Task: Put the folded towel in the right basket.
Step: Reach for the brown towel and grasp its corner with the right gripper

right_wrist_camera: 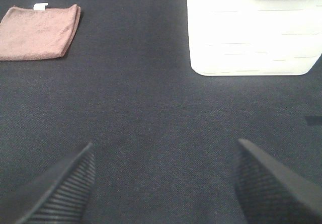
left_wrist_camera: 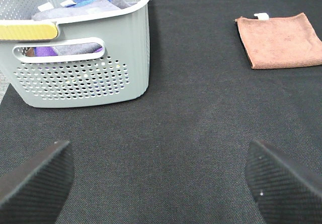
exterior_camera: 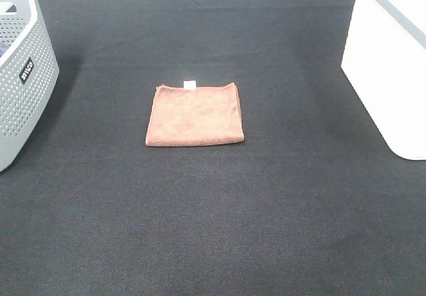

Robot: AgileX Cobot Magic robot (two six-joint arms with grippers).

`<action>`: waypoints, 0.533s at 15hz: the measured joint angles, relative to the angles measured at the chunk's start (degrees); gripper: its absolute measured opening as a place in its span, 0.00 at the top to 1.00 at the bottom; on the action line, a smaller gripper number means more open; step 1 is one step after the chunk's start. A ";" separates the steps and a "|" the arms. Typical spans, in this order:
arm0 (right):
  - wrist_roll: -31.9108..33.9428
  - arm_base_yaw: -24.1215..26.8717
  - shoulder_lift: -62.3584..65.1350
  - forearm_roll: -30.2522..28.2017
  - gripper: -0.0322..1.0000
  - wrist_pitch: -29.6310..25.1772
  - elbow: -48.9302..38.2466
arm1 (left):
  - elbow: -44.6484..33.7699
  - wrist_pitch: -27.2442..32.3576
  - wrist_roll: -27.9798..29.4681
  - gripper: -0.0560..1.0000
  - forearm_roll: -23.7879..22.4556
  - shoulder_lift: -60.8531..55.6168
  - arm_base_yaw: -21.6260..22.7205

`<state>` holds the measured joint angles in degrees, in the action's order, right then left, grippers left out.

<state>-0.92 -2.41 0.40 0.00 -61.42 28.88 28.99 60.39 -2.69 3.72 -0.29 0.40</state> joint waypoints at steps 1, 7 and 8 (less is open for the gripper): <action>0.00 0.00 0.00 0.00 0.28 0.00 0.00 | 0.00 0.00 0.00 0.12 0.00 0.00 0.00; 0.00 0.00 0.00 0.00 0.28 0.00 0.00 | 0.00 0.00 0.00 0.12 0.00 0.00 0.00; 0.00 0.00 0.00 0.00 0.28 0.00 0.00 | 0.00 0.00 0.00 0.12 0.00 0.00 0.00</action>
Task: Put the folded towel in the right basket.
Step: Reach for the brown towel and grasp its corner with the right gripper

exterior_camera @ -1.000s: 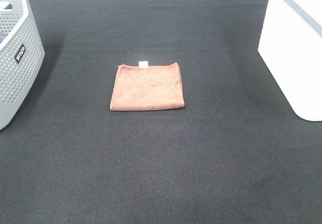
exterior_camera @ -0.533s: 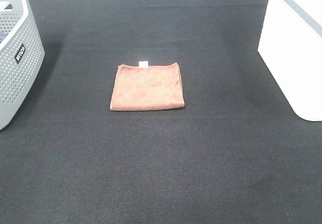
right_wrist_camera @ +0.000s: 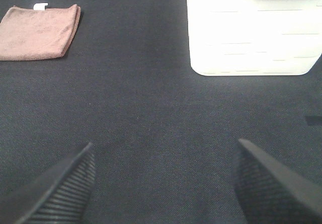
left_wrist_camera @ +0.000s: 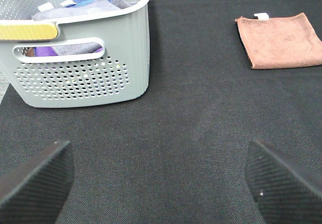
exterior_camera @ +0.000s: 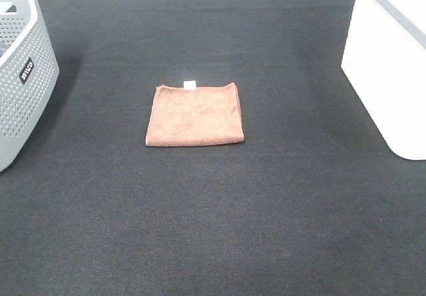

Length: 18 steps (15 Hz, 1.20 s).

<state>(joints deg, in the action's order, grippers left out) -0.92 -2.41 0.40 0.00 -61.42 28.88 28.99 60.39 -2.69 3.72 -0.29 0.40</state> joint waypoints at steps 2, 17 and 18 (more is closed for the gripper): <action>0.00 0.00 0.00 0.00 0.28 0.00 0.00 | 0.00 0.00 0.00 0.12 0.00 0.00 0.00; -12.32 0.11 -60.50 16.62 0.28 19.94 25.95 | 0.00 0.00 0.00 0.12 0.00 0.00 0.00; -15.41 0.11 -67.04 19.19 0.28 20.05 31.17 | 0.00 0.00 0.00 0.12 0.00 0.00 0.00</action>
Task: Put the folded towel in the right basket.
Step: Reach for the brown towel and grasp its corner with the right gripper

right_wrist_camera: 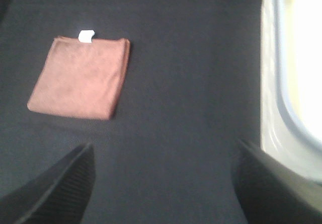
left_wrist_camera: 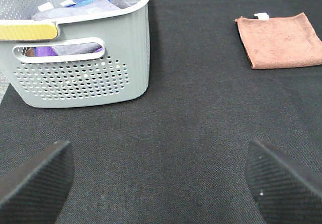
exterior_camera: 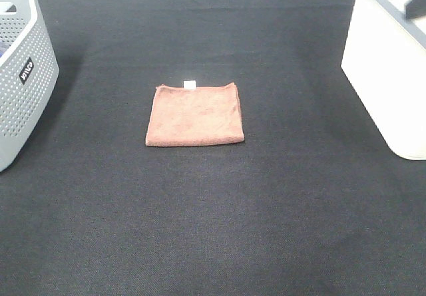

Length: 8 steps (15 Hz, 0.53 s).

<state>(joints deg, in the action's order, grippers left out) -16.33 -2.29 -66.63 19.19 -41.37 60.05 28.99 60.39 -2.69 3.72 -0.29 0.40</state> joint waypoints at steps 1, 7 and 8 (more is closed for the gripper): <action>-2.18 0.00 -4.41 2.23 0.28 0.00 3.67 | 0.00 0.00 0.00 0.12 0.00 0.00 0.00; -5.56 -5.90 -28.02 6.47 0.28 -4.87 21.26 | 0.00 0.00 0.00 0.12 0.00 0.00 0.00; -5.39 -7.28 -30.88 6.82 0.28 -5.16 22.92 | 0.00 0.00 0.00 0.12 0.00 0.00 0.00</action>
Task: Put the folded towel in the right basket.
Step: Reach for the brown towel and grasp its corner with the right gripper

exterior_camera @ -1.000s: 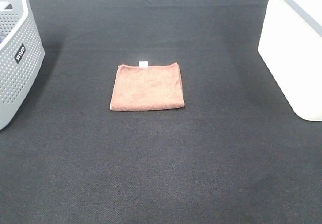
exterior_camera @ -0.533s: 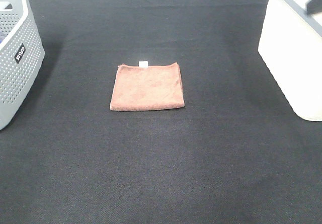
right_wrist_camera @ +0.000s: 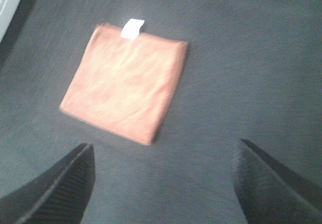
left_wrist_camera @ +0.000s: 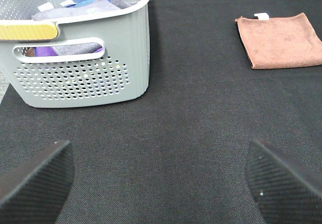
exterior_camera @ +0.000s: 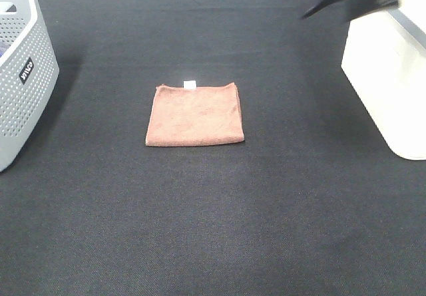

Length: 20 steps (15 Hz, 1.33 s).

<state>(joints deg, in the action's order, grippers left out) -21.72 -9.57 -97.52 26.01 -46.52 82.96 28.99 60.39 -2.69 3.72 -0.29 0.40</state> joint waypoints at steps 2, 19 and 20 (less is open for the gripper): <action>0.40 -1.78 -5.90 1.66 0.28 -0.57 2.69 | 0.00 0.00 0.00 0.12 0.00 0.00 0.00; 2.69 -1.89 -44.40 11.52 0.28 -11.40 28.30 | 0.00 0.00 0.00 0.12 0.00 0.00 0.00; 2.46 -1.83 -44.92 12.09 0.28 -11.00 28.53 | 0.00 0.00 0.00 0.12 0.00 0.00 0.00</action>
<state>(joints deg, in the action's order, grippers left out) -19.25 -11.40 -142.44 38.10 -57.52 111.50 28.99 60.39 -2.69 3.72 -0.29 0.40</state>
